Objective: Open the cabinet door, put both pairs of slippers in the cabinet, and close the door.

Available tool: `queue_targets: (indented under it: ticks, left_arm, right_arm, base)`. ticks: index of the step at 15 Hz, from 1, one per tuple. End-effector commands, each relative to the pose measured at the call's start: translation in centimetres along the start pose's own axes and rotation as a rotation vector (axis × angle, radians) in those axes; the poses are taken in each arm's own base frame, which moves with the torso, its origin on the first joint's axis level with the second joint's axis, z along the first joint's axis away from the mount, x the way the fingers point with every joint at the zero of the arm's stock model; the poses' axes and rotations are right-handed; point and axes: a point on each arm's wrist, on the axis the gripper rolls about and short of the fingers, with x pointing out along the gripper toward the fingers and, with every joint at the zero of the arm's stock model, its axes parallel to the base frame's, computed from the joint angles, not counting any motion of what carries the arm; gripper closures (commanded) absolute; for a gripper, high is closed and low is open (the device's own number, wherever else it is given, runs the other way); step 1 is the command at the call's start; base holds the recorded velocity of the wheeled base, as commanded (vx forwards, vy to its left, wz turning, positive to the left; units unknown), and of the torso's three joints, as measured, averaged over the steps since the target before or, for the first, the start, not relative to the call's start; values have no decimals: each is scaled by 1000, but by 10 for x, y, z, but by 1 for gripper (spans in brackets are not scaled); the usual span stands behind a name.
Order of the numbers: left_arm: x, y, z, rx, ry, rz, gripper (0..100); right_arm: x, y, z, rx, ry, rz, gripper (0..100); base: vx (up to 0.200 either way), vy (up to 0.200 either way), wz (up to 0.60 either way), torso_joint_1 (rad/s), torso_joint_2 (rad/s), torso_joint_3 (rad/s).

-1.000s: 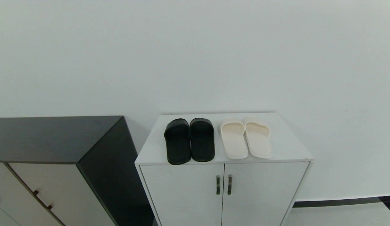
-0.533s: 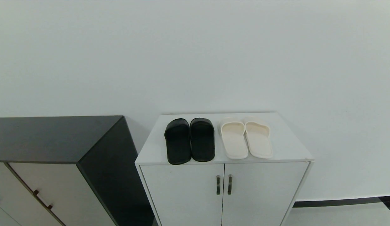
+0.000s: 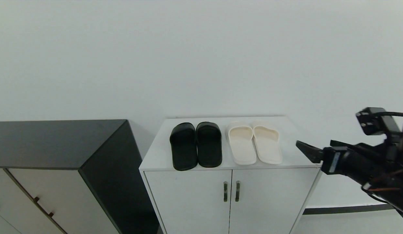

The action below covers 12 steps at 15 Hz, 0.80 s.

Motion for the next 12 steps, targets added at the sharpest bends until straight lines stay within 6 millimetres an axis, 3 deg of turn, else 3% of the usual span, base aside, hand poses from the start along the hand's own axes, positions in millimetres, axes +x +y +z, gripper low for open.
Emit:
queue_targets:
  ticks: [1, 6, 12]
  left_arm:
    - [0, 0, 0, -1, 0, 1, 100]
    - [0, 0, 0, -1, 0, 1, 100]
    - [0, 0, 0, -1, 1, 1, 100]
  right_arm:
    - [56, 32, -12, -5, 34, -54, 0]
    - [108, 68, -26, -49, 27, -105, 0]
    - [150, 78, -32, -87, 18, -99, 0]
  base:
    - [0, 0, 0, 0, 0, 0]
    - [0, 0, 0, 0, 0, 0]
    - [0, 0, 0, 0, 0, 0]
